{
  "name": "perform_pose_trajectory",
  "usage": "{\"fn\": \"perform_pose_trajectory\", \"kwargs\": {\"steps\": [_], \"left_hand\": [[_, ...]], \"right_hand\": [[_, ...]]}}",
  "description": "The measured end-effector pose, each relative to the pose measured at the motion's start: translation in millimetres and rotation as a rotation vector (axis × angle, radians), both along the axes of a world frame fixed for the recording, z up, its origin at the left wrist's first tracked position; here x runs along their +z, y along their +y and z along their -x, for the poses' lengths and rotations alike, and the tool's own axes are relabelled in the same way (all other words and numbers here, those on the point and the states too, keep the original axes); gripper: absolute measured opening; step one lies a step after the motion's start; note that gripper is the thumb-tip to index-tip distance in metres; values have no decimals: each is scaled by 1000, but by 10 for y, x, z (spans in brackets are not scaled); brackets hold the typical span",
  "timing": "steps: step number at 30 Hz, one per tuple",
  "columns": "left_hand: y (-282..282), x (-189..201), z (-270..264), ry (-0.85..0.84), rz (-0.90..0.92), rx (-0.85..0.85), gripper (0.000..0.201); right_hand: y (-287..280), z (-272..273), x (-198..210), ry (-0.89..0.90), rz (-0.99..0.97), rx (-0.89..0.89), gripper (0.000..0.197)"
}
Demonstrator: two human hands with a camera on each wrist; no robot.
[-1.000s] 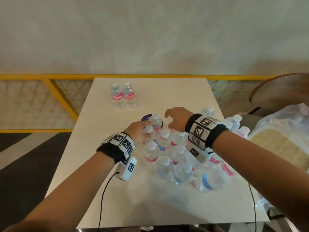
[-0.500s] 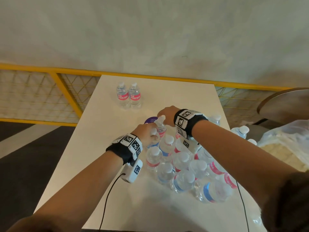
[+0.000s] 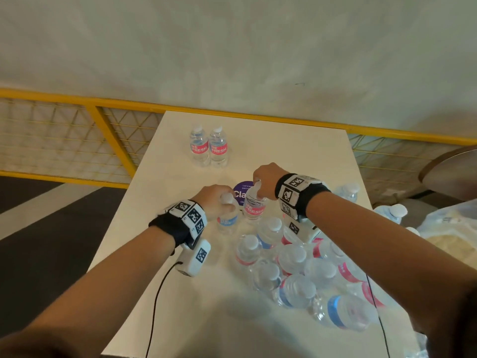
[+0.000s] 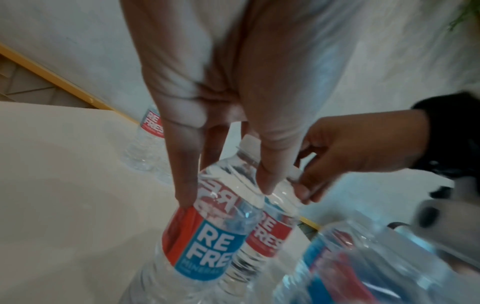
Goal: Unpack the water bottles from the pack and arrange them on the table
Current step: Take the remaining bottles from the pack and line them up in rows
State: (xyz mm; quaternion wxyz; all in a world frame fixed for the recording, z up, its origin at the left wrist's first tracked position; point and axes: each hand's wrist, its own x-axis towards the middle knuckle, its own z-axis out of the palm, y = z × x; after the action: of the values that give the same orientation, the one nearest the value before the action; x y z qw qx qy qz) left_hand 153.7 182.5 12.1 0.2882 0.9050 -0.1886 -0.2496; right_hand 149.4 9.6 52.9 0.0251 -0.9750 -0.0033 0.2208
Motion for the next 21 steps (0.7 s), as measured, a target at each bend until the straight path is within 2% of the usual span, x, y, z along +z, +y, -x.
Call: {"fn": "perform_pose_trajectory", "kwargs": {"steps": [9, 13, 18, 21], "left_hand": [[670, -63, -833, -48, 17, 136, 34], [769, -57, -1106, -69, 3, 172, 36], [760, 33, -1258, -74, -151, 20, 47], [803, 77, -1348, -63, -161, -44, 56]], "right_hand": [[328, -389, 52, -30, -93, -190, 38], [470, -560, 32, -64, -103, -200, 38], [573, -721, 15, -65, -125, -177, 44], [564, -778, 15, -36, -105, -171, 43]]}}
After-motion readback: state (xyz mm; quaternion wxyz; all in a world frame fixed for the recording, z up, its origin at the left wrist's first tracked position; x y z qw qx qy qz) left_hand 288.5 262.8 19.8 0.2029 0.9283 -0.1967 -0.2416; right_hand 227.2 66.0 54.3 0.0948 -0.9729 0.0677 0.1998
